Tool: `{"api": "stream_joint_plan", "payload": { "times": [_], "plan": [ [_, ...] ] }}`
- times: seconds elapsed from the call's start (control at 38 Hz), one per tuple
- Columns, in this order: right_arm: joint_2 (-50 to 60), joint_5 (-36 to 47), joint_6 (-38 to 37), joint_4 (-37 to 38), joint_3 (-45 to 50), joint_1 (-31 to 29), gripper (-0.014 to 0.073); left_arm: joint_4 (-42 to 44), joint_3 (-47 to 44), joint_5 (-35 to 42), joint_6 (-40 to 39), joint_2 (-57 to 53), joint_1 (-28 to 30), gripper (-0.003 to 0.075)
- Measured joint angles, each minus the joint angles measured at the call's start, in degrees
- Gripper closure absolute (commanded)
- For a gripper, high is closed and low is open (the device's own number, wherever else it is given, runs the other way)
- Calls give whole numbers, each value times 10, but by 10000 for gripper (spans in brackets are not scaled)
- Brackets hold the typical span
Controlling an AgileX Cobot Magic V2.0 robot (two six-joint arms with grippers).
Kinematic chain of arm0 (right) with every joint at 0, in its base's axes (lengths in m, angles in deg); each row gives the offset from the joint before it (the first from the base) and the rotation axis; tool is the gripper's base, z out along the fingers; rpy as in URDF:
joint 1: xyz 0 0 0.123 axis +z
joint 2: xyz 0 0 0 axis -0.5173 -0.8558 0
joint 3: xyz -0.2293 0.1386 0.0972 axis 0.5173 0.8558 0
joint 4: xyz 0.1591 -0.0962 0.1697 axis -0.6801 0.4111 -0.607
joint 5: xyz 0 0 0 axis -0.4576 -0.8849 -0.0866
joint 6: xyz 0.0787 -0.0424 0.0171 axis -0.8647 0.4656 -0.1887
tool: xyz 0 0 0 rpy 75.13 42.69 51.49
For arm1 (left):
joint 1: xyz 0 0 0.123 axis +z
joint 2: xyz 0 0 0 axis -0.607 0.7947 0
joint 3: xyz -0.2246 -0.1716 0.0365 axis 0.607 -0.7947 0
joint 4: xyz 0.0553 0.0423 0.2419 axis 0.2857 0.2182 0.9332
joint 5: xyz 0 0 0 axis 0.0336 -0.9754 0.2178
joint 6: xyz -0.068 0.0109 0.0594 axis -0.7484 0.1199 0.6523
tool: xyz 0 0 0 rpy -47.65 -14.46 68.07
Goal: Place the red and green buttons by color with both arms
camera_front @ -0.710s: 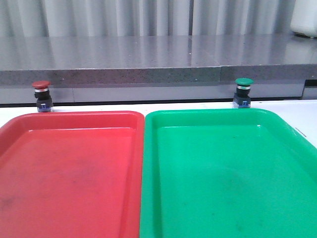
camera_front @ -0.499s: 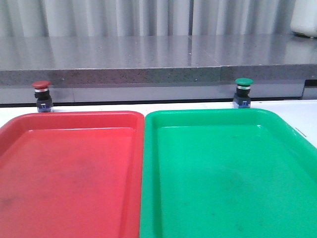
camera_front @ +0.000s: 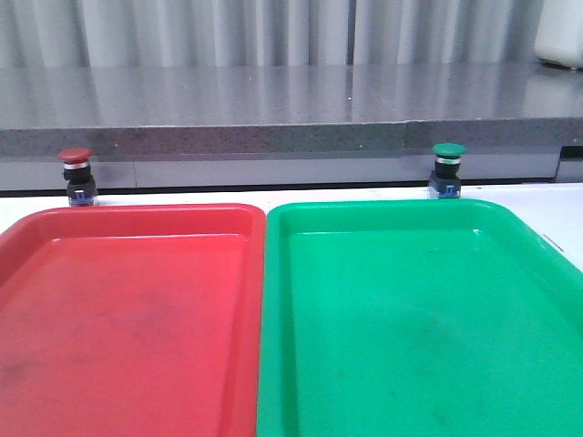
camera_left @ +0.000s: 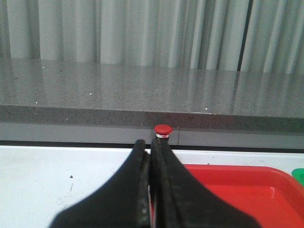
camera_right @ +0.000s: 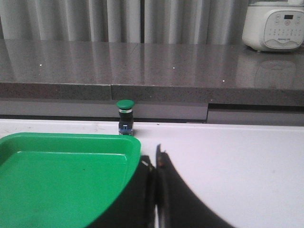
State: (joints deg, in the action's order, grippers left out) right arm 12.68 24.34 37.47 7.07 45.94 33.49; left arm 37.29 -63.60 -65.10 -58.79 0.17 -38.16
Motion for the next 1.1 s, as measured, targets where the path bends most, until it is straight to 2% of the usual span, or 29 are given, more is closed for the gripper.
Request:
{"api": "stream_joint_plan", "payload": {
  "times": [0.08, 0.21, 0.39, 0.5, 0.74, 0.81, 0.87, 0.89, 0.92, 0.97, 1.03, 1.05, 1.1],
  "plan": [
    [0, -21, 0, 0, -33, 0, 701, -8, 28, -15, 0, 0, 0, 740],
    [0, -101, 5, 0, -141, 0, 701, -9, 150, -97, 0, 9, 0, 740],
    [-97, -191, 7, 0, -280, 0, 701, -10, 316, -241, 0, 129, 0, 740],
    [-174, -237, 8, 0, -317, 0, 701, -10, 338, -262, 0, 193, 0, 740],
    [-297, -256, 8, 0, -318, 0, 699, -10, 338, -285, 0, 277, 0, 740],
    [-330, -256, 8, 0, -318, 0, 659, -10, 338, -289, 0, 294, 0, 729],
    [-342, -256, 8, 0, -318, 0, 547, -8, 338, -289, 0, 303, 0, 657],
    [-347, -256, 8, 0, -318, 0, 472, -5, 338, -289, 0, 307, 0, 585],
    [-353, -256, 8, 0, -318, 0, 353, -4, 338, -289, 0, 309, 0, 512],
    [-359, -256, 8, 0, -318, 0, 189, 0, 338, -289, 0, 313, 0, 330],
    [-361, -256, 9, 0, -318, 0, 99, 0, 338, -289, 0, 315, 0, 180],
    [-362, -256, 9, 0, -318, 0, 83, 0, 338, -288, 0, 318, 0, 149],
    [-363, -256, 9, 0, -318, 0, 84, 0, 338, -284, 0, 323, 0, 139]
  ]
}}
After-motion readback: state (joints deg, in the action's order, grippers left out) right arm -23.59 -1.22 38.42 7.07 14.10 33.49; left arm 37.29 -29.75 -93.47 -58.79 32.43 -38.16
